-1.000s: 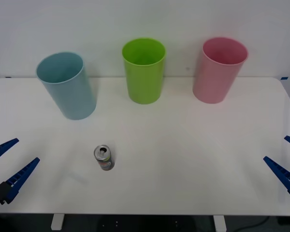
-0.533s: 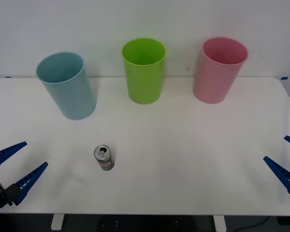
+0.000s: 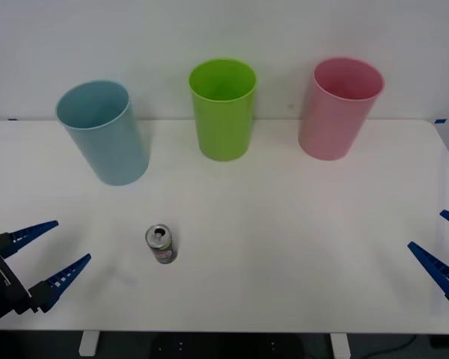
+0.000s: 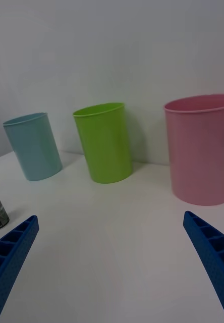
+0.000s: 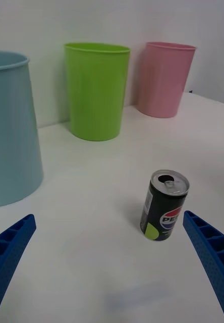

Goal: Grasp the object on the table and drop it into the matching bin: aluminum can to the light blue bin, PET bottle to the pink bin.

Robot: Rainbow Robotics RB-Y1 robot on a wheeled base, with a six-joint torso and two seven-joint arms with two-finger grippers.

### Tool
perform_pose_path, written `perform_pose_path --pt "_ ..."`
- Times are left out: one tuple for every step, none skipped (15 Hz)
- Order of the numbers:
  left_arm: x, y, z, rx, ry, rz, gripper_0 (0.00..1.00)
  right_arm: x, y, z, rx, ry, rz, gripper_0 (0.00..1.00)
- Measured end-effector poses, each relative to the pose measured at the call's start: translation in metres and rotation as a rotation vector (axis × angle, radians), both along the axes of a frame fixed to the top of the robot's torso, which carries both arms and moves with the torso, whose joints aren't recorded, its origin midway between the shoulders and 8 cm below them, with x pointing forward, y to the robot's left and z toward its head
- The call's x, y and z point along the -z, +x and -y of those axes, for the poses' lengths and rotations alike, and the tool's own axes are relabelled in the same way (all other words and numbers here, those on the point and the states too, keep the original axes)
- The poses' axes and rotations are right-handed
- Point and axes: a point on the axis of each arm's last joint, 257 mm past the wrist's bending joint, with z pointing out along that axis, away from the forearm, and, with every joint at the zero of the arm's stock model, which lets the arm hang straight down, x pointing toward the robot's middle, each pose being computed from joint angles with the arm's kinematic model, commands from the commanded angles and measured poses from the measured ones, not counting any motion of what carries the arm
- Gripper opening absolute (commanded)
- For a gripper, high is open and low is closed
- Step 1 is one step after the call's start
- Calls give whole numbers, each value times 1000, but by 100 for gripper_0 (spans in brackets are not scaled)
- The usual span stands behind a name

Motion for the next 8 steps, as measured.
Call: perform_pose_path --pt "5 3 2 4 20 -9 100 0 0 0 0 0 0 100" --pt "10 5 5 9 30 -19 100 0 0 0 0 0 0 100" --pt "16 7 9 14 29 -29 100 0 0 0 0 0 0 100" --pt "22 10 13 20 22 -39 100 0 0 0 0 0 0 100" --pt "29 13 17 28 16 -48 100 0 0 0 0 0 0 100" --pt "35 15 20 36 18 -50 100 0 0 0 0 0 0 100" --pt "41 18 24 45 28 -43 100 0 0 0 0 0 0 100" --pt "45 21 27 54 35 -37 100 0 0 0 0 0 0 100"
